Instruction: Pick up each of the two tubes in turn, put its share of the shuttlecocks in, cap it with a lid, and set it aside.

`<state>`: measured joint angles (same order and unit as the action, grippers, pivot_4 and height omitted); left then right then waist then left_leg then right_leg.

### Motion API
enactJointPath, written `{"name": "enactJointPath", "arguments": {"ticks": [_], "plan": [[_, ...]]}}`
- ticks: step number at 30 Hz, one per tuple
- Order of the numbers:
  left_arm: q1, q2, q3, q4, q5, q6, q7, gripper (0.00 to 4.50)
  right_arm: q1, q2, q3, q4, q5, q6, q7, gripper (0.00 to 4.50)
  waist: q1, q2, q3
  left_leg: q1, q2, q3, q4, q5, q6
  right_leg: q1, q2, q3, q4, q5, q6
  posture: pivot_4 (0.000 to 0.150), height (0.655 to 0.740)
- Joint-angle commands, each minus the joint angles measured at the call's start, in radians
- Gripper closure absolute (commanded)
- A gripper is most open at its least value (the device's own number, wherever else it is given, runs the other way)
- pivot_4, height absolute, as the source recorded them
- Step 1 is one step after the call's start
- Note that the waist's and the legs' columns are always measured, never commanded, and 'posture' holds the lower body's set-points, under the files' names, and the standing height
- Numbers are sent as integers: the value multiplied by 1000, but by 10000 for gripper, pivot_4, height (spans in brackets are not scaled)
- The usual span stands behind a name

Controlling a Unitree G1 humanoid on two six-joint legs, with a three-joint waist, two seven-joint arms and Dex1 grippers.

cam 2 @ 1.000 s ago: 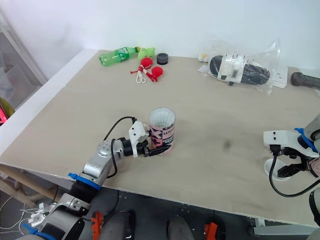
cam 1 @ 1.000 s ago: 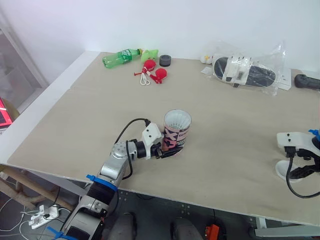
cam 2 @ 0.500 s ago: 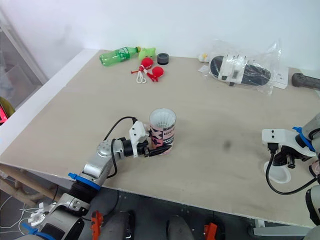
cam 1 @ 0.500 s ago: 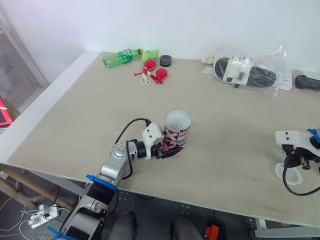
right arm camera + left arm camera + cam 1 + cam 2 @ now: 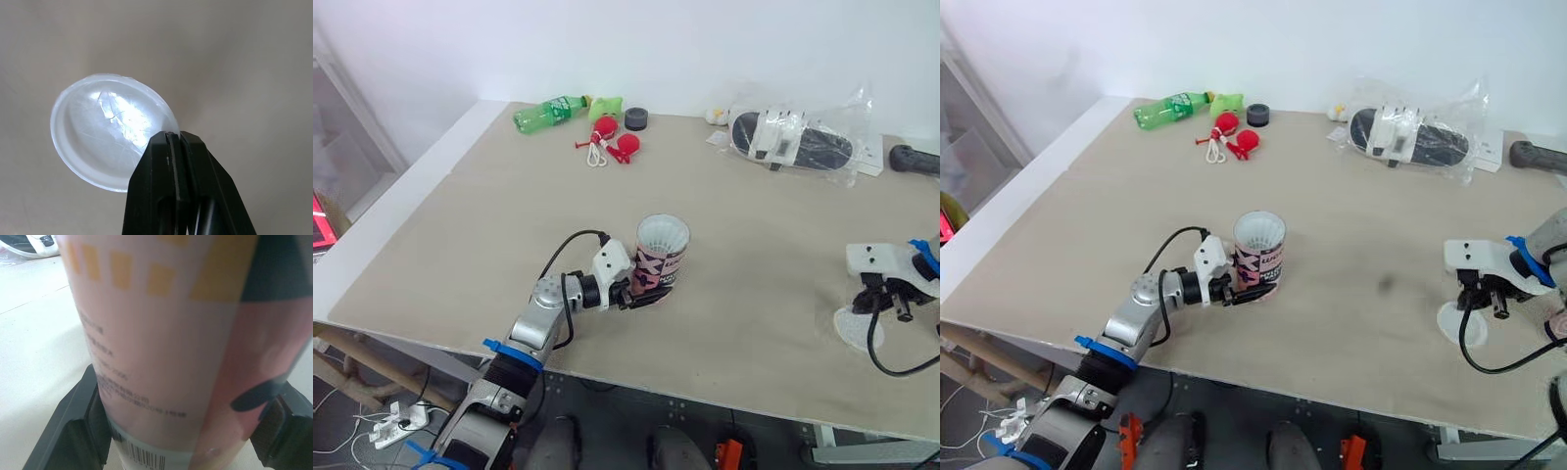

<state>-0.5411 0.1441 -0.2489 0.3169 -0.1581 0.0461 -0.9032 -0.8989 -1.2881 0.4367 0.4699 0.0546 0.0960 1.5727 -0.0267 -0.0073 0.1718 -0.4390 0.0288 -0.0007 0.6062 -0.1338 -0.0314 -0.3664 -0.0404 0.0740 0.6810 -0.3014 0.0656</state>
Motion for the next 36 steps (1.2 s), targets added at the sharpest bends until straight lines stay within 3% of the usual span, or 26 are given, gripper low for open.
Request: {"name": "enactJointPath", "arguments": {"ticks": [1, 9, 16, 24, 36], "plan": [[-21, 7, -24, 48, 37, 1, 0, 14362, -174, 3, 9, -148, 112, 89, 42, 42978, -1, 1, -1, 0, 0, 0, 0, 0, 0, 0, 0, 0, 0, 0, 0, 1500, 7400], [-55, 19, -62, 94, 75, 2, -4, 14362, -465, 149, 121, -224, 262, 208, 42, 42978, 3, -5, 0, -1, 0, -4, 0, 0, 0, 0, 1, -1, 0, 0, -1, 1500, 7400], [-98, 87, -114, 55, 149, 87, 1, 14362, -580, 234, 183, -209, 280, 191, 42, 42978, 4, -6, 0, -3, 1, -5, 1, 0, 0, -1, 2, -3, 0, 0, -1, 1500, 7400], [-140, 133, -154, -53, 158, 242, -9, 14362, -585, 274, 194, -256, 268, 192, 42, 42978, -13, -5, 0, -2, 4, -7, 0, 0, 0, -4, 7, -2, 1, 3, -6, 1500, 7400], [-134, 122, -157, -68, 149, 268, -8, 14362, -549, 339, 236, -237, 169, 149, 42, 42978, -18, -5, 0, -1, 6, -7, 0, 0, 0, -4, 10, -1, 1, 4, -8, 1500, 7400]]}}
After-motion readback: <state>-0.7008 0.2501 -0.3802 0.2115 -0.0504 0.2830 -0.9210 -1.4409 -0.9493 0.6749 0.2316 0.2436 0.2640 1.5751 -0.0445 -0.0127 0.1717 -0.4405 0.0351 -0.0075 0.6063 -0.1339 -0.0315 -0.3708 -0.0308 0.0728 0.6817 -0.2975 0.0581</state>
